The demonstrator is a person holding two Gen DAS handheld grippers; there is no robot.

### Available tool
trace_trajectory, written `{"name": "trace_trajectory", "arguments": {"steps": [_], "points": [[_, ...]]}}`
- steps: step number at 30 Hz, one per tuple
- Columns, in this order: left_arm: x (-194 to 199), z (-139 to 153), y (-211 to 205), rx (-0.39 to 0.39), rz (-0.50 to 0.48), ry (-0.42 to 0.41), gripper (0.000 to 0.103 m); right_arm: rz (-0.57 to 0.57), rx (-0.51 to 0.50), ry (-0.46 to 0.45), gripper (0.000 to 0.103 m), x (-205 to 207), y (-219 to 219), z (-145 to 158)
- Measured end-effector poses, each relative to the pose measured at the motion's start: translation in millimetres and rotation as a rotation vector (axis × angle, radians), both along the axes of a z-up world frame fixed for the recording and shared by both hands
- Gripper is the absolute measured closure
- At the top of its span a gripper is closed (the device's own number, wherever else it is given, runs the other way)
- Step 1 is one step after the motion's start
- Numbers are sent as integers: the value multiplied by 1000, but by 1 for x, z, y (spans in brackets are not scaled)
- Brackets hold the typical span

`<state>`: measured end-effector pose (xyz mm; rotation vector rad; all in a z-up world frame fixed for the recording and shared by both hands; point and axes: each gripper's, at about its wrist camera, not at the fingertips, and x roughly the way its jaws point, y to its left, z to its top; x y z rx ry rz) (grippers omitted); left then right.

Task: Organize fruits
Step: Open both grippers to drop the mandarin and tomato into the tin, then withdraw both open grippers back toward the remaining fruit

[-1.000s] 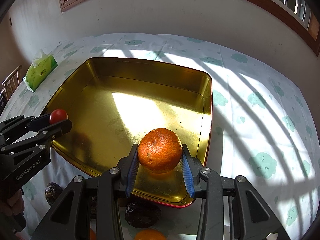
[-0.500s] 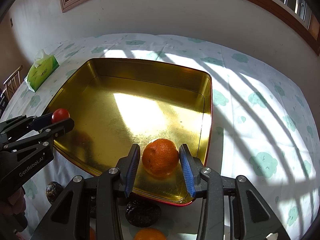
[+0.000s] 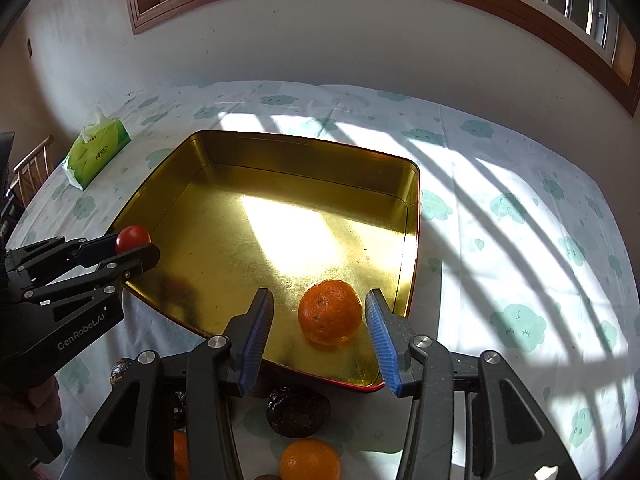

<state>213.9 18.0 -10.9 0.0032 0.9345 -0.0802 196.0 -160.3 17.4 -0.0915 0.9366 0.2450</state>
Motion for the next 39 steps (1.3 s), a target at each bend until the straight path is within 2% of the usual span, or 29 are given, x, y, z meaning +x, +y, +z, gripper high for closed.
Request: {"name": "trace_trajectory", "arguments": {"steps": [11, 17, 28, 39], "points": [[-32, 28, 3, -8, -1, -68, 70, -5, 18, -56, 55, -28, -5, 24], [-59, 32, 6, -6, 4, -82, 70, -19, 31, -66, 55, -48, -12, 28], [-119, 4, 18, -2, 22, -35, 70, -43, 21, -34, 55, -94, -33, 13], [-157, -23, 15, -24, 22, 19, 70, -72, 15, 46, 55, -136, -55, -22]]}}
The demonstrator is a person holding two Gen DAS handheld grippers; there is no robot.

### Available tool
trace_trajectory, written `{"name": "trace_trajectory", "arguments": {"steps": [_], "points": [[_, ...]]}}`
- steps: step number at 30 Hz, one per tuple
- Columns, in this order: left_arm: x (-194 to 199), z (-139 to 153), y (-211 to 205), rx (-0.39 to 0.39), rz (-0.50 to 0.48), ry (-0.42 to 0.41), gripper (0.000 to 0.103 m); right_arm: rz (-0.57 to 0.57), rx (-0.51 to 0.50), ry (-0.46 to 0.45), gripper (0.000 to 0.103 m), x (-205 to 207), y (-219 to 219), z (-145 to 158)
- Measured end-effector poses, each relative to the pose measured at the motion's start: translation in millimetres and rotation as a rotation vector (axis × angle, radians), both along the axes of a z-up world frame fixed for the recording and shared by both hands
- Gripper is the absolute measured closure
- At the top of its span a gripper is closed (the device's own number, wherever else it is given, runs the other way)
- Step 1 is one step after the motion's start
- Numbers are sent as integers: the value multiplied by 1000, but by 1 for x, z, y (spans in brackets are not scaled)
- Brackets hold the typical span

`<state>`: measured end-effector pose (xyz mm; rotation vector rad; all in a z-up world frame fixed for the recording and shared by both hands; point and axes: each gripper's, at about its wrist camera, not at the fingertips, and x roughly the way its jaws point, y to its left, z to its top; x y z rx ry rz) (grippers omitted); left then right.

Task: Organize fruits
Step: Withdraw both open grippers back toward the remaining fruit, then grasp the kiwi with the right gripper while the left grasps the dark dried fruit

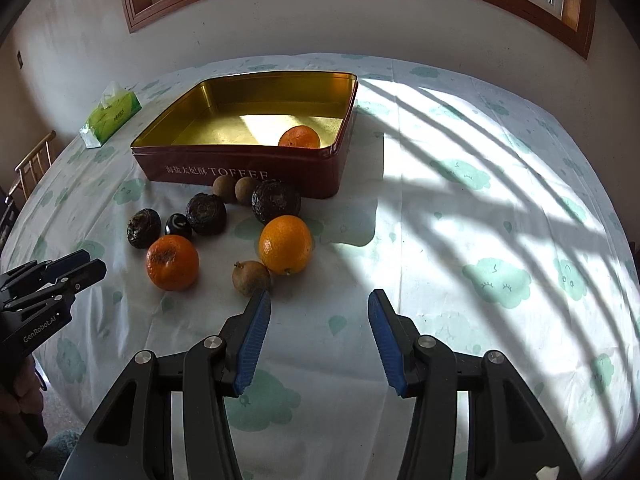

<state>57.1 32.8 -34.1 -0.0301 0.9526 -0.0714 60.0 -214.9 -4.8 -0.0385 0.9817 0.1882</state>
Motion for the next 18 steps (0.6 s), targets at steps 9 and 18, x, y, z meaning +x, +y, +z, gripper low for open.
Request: {"name": "trace_trajectory", "arguments": {"steps": [9, 18], "points": [[-8, -6, 0, 1, 2, 3, 70, 47, -4, 33, 58, -9, 18, -19], [-3, -10, 2, 2, 7, 7, 70, 95, -27, 18, 66, 1, 38, -26]]}}
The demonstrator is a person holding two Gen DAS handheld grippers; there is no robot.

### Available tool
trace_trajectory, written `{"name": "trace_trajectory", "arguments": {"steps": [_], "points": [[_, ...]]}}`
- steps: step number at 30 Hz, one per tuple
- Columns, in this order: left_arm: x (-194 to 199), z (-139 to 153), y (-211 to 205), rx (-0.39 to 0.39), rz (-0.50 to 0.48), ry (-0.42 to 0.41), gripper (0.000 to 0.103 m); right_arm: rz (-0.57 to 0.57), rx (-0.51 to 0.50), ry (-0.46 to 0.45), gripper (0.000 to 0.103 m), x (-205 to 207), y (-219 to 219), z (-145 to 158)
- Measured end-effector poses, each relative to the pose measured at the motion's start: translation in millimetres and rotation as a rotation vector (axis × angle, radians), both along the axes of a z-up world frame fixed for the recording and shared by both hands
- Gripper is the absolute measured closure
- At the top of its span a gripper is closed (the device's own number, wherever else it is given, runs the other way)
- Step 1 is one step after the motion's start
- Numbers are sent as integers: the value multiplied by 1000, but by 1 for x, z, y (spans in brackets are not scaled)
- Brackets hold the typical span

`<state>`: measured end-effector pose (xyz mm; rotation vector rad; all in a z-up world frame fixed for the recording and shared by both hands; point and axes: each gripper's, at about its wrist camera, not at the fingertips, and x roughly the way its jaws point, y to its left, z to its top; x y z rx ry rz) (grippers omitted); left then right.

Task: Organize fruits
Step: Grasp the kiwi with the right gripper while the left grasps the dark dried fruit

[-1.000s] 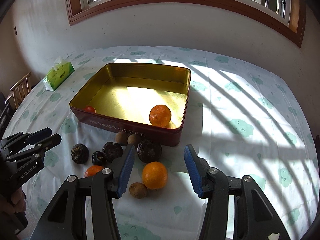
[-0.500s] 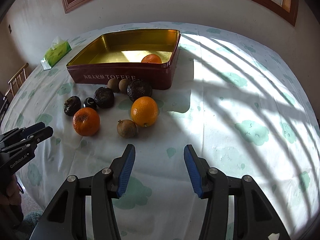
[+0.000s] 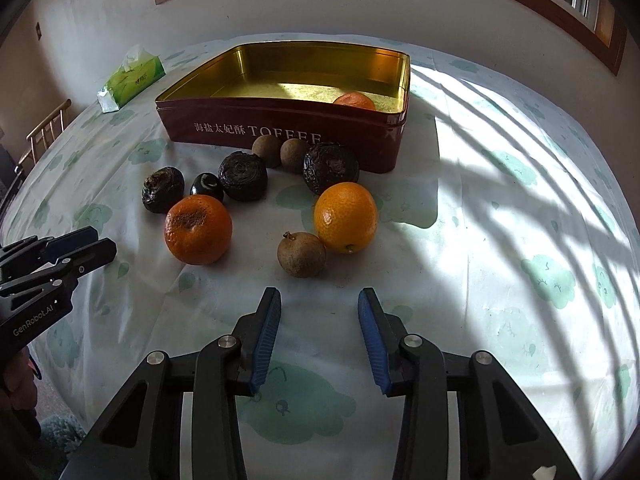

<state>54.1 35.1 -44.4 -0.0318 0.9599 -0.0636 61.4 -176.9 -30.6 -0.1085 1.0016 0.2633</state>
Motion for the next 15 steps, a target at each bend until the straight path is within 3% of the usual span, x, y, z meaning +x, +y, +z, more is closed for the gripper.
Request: {"name": "trace_trajectory", "arguments": {"steps": [8, 15], "points": [[7, -2, -1, 5, -3, -1, 70, 28, -13, -26, 78, 12, 16, 0], [14, -1, -6, -3, -15, -7, 70, 35, -13, -34, 79, 14, 20, -1]]}}
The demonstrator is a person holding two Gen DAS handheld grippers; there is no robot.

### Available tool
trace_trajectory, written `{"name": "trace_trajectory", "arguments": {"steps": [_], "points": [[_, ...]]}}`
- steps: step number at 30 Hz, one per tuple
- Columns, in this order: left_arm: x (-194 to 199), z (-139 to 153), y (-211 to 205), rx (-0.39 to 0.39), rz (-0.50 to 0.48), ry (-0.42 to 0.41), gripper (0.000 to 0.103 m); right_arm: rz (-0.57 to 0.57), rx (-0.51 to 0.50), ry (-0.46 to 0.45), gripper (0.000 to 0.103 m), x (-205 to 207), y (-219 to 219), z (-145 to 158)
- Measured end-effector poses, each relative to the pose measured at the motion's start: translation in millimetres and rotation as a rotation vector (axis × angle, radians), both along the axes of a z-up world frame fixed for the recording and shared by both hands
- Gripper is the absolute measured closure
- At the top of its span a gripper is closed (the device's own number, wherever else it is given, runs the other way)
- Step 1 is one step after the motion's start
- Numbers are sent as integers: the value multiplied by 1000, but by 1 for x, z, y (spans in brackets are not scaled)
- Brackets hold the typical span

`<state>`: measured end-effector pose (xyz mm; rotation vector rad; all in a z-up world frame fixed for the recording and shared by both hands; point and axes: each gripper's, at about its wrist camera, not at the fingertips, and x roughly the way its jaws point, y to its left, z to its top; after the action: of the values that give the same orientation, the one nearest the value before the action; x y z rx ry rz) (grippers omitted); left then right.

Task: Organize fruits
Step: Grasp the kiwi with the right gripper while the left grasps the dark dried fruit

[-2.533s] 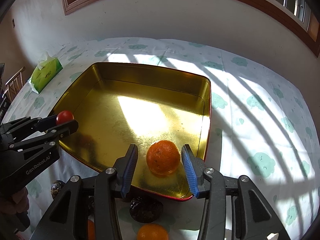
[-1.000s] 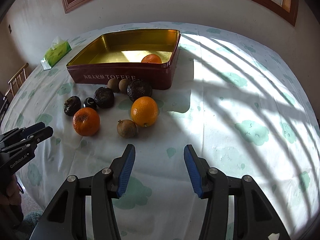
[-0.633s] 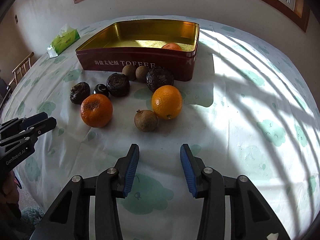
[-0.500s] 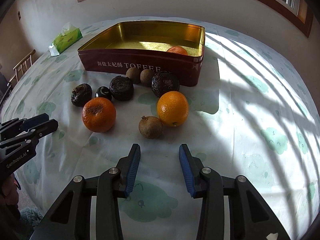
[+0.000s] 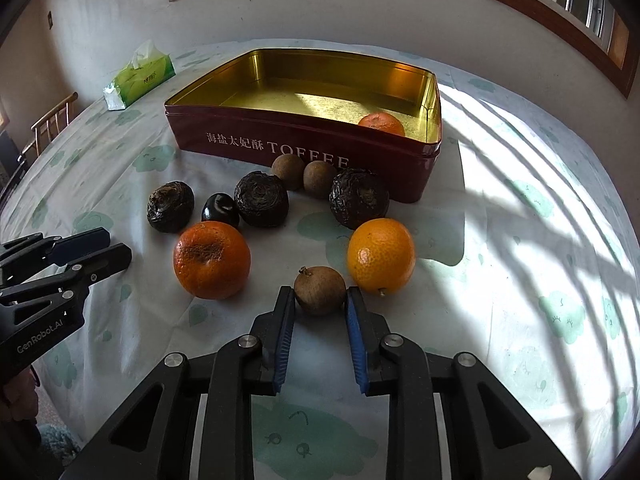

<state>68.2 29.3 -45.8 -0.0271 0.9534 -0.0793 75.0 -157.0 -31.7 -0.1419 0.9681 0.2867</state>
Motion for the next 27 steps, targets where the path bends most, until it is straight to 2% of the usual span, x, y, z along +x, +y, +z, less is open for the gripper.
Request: {"name": "trace_trajectory", "arguments": {"steps": [13, 27], "points": [[13, -1, -19, -22, -46, -9, 70, -58, 18, 9, 79, -13, -26, 0], [43, -3, -33, 12, -65, -26, 66, -66, 22, 11, 79, -9, -28, 0]]}}
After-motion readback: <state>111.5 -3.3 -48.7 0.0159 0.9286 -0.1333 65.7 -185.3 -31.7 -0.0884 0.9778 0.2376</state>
